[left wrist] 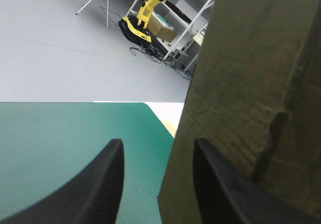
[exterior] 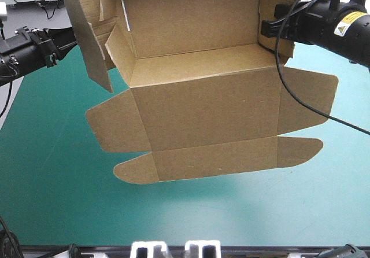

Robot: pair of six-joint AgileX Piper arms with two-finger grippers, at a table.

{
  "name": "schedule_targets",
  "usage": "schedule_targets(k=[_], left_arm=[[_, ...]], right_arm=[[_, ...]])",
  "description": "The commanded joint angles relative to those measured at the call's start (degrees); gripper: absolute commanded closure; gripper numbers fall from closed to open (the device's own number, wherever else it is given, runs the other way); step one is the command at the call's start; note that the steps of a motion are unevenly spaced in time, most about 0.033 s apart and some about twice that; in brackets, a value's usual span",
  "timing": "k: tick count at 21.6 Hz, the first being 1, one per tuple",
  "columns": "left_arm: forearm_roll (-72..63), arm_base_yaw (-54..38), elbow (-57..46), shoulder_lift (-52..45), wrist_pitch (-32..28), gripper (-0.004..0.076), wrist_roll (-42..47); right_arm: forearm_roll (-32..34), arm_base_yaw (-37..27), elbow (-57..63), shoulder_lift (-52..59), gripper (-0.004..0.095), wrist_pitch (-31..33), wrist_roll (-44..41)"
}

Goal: Fold the box

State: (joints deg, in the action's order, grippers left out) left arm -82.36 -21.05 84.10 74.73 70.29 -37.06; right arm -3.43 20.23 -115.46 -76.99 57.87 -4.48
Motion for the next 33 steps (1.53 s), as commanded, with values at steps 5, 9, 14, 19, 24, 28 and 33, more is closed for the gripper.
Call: schedule_targets(k=[5,9,14,19,24,28,33], left_arm=[[-4.1,0.4,1.5,-4.4,4.1,0.0407,1.7],[-4.1,4.9,1.5,-5.0,4.0,0.0407,2.0],[-3.1,7.7,1.5,-5.0,3.1,0.0407,0.3],[1.1,7.7,1.5,-5.0,2.7,0.0407,0.0],[2.3,7.7,1.5,-5.0,1.8,0.0407,-1.8],[4.6,7.7,1.5,-4.9,-1.3,0.0407,-1.8],[6.6,9.0,1.5,-4.9,-5.2,0.0407,-1.8]], right_arm=[[-1.3,0.1,-1.3,-0.5,0.0925,-7.4,-0.4],[-2.6,0.1,-1.3,-1.5,0.0926,-7.9,-0.4],[-7.3,0.1,-1.3,-1.7,0.0926,-8.1,1.0],[-11.6,0.2,-1.3,-1.8,0.0924,-5.8,3.6],[-12.1,0.2,-1.3,-2.0,0.0924,-4.3,3.6],[-13.5,0.2,-1.3,-2.1,0.0919,-3.2,3.7],[-16.2,0.8,-0.3,-3.3,0.0918,-2.3,4.5]])
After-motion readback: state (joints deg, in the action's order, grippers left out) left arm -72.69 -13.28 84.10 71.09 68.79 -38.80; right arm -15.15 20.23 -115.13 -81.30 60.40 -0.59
